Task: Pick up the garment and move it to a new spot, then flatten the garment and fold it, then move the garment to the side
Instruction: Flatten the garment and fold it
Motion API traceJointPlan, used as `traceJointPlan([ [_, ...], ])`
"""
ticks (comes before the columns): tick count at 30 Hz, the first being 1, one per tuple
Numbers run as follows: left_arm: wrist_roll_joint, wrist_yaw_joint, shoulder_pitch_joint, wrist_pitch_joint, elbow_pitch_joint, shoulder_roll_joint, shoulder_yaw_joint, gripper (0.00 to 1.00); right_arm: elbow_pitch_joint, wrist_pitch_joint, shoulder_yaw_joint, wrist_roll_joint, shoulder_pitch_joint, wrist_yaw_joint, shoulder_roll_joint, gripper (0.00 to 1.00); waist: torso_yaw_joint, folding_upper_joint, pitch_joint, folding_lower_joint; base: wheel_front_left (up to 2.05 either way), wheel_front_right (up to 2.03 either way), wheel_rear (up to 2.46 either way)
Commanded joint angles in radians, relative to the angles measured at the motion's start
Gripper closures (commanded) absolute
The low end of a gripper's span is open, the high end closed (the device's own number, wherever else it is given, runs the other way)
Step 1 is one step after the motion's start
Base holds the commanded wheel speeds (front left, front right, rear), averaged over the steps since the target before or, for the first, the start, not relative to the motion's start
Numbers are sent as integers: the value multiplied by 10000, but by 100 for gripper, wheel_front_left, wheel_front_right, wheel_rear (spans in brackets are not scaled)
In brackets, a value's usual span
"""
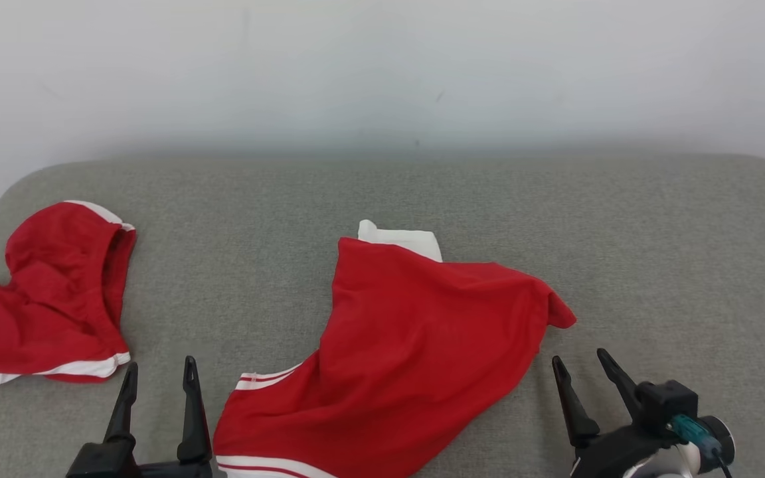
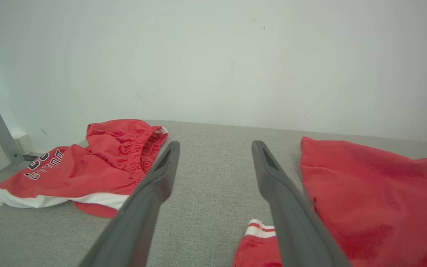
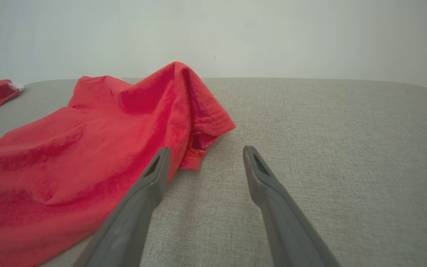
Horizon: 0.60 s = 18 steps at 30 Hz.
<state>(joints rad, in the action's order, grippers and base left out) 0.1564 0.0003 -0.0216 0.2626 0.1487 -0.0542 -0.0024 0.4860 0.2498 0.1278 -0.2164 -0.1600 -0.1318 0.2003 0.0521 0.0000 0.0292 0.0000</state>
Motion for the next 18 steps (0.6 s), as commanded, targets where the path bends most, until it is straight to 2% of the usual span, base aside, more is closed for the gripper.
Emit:
traceJointPlan([
  [1, -113, 29, 18, 33, -25, -33, 15, 0, 85, 18, 31, 78, -184, 23, -60, 0, 106, 0, 73, 0, 0, 0, 0],
  [12, -434, -27, -37, 33, -119, -82, -157, 0, 3371, 55, 160, 477, -2072, 23, -70, 0, 738, 0, 382, 0, 0, 0, 0],
  [13, -440, -42, -40, 33, -101, -82, -169, 0, 3639, 63, 190, 473, -2215, 23, -85, 5, 767, 0, 394, 0, 0, 0, 0],
  [14, -389, -79, -105, 33, -11, -126, -124, 0, 4087, 82, 296, 439, -2494, 23, -174, 51, 802, 0, 411, 0, 0, 0, 0],
  [15, -373, -102, -142, 33, 24, -116, -105, 0, 4296, 81, 376, 422, -2607, 23, -207, 78, 810, 0, 410, 0, 0, 0, 0],
  [16, -362, -112, -162, 33, 56, -112, -87, 0, 4520, 91, 429, 397, -2696, 23, -217, 100, 810, 0, 403, 0, 0, 0, 0],
  [18, -350, -112, -165, 33, 113, -108, -55, 0, 4820, 122, 467, 299, -2858, 23, -162, 100, 792, 0, 372, 0, 0, 0, 0],
])
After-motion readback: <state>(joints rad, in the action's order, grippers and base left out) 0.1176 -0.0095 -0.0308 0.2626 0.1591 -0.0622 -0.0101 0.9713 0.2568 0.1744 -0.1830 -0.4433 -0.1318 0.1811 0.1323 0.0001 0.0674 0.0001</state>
